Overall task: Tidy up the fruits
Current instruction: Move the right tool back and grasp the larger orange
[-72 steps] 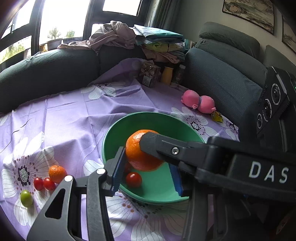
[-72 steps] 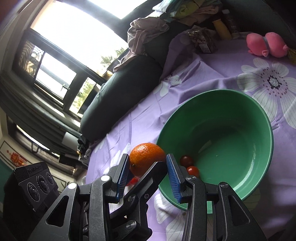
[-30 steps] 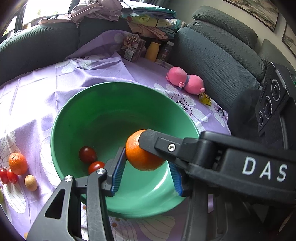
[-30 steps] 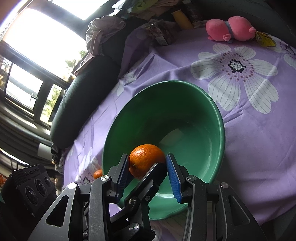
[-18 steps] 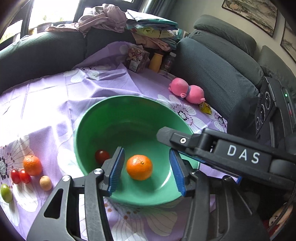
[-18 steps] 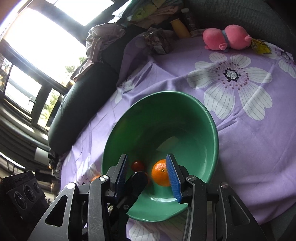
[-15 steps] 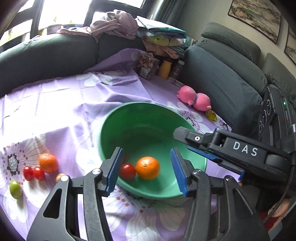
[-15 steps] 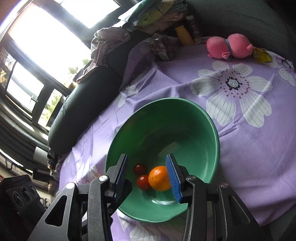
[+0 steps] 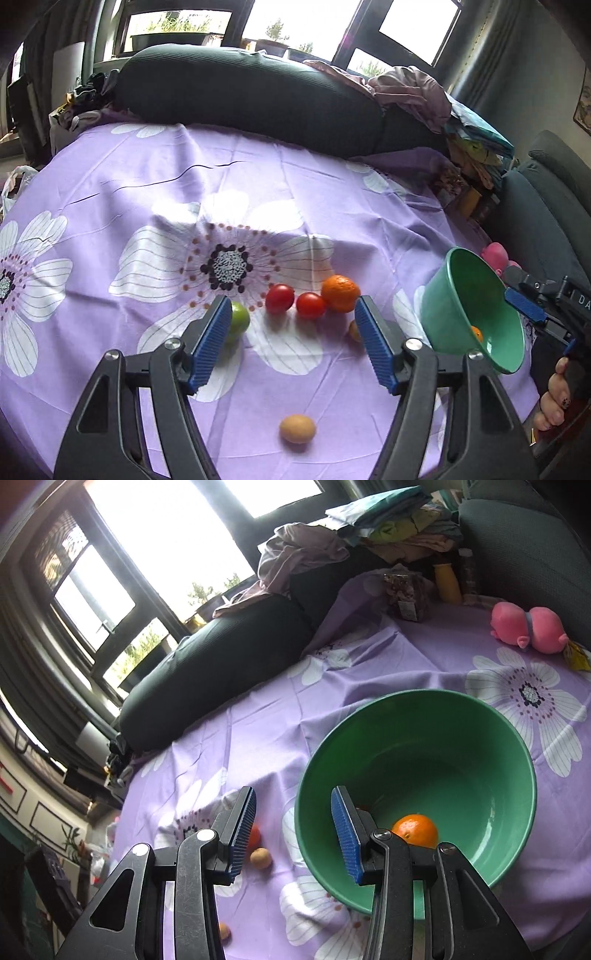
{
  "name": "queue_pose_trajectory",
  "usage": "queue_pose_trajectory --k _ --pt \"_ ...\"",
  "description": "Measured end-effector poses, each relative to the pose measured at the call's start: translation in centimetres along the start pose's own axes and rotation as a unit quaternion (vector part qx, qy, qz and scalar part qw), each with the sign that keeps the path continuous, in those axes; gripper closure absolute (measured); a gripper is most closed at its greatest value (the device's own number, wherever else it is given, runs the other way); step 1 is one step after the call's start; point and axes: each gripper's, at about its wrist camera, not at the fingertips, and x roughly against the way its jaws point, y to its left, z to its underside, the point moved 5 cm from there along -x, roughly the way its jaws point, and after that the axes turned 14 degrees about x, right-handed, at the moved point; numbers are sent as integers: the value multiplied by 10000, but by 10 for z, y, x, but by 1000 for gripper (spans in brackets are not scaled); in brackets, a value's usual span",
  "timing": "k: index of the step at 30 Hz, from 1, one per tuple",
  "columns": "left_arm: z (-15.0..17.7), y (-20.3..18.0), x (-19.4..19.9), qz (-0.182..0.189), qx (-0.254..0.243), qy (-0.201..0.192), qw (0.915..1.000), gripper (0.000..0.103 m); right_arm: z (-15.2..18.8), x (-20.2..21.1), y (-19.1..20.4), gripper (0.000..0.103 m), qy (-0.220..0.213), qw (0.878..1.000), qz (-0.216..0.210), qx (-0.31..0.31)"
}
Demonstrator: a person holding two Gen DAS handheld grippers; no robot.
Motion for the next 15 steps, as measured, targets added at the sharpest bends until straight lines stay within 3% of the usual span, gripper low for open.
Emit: queue_pose_trajectory --k 2,6,9,15 --pt "-4 11 -7 -55 139 122 9998 34 1 -11 15 59 168 9996 -11 227" --pt "-3 27 -14 -41 419 392 9983 34 5 -37 43 59 463 9974 -420 369" --pt "1 37 -19 -387 399 507 9972 35 12 -62 63 59 822 9936 -623 459" --pt "2 53 -21 -809 429 564 9942 35 24 -119 79 59 1413 9880 -313 545"
